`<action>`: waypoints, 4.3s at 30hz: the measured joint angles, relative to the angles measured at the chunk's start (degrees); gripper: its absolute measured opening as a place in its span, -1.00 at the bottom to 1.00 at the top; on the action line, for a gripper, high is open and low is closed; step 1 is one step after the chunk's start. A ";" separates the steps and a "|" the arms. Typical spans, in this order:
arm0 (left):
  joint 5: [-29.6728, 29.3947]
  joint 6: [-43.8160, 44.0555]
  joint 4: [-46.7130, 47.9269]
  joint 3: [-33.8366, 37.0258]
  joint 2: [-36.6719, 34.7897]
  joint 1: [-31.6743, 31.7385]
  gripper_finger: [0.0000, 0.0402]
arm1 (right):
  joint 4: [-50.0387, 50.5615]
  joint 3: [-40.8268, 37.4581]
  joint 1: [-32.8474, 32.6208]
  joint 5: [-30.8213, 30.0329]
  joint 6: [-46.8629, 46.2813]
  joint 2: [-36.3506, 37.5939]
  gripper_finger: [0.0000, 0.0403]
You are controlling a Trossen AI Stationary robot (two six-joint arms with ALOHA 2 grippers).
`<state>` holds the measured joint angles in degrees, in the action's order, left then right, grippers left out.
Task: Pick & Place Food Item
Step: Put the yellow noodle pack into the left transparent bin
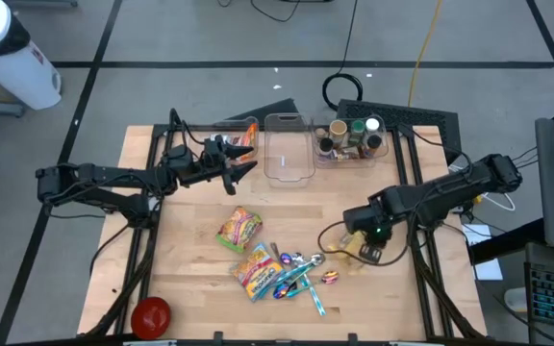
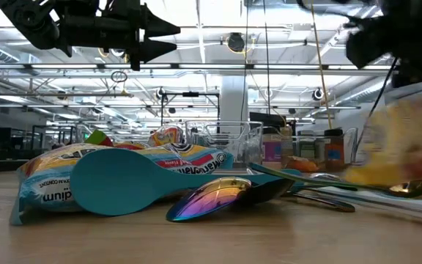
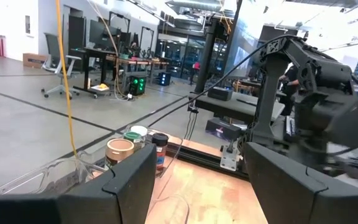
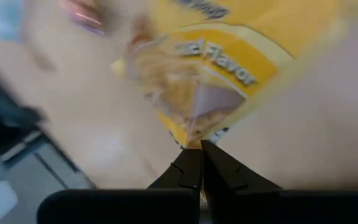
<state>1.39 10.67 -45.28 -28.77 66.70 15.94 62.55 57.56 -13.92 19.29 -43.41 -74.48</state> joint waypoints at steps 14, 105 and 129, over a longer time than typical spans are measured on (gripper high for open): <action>-0.01 0.01 0.00 0.00 0.00 0.00 0.26 | 9.78 -0.04 0.30 -45.15 -7.56 0.00 -1.00; -4.47 -14.76 13.48 -18.80 16.90 -14.88 -0.95 | -111.14 -15.96 0.33 -60.96 65.30 -2.34 -1.00; -10.67 -16.49 28.81 -7.87 -10.40 0.07 -0.99 | -90.14 -15.94 1.91 -48.96 49.74 3.67 -0.47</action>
<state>-9.28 -5.83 -16.47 -36.64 56.30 16.02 -27.59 41.62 -12.00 -29.67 6.33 -70.81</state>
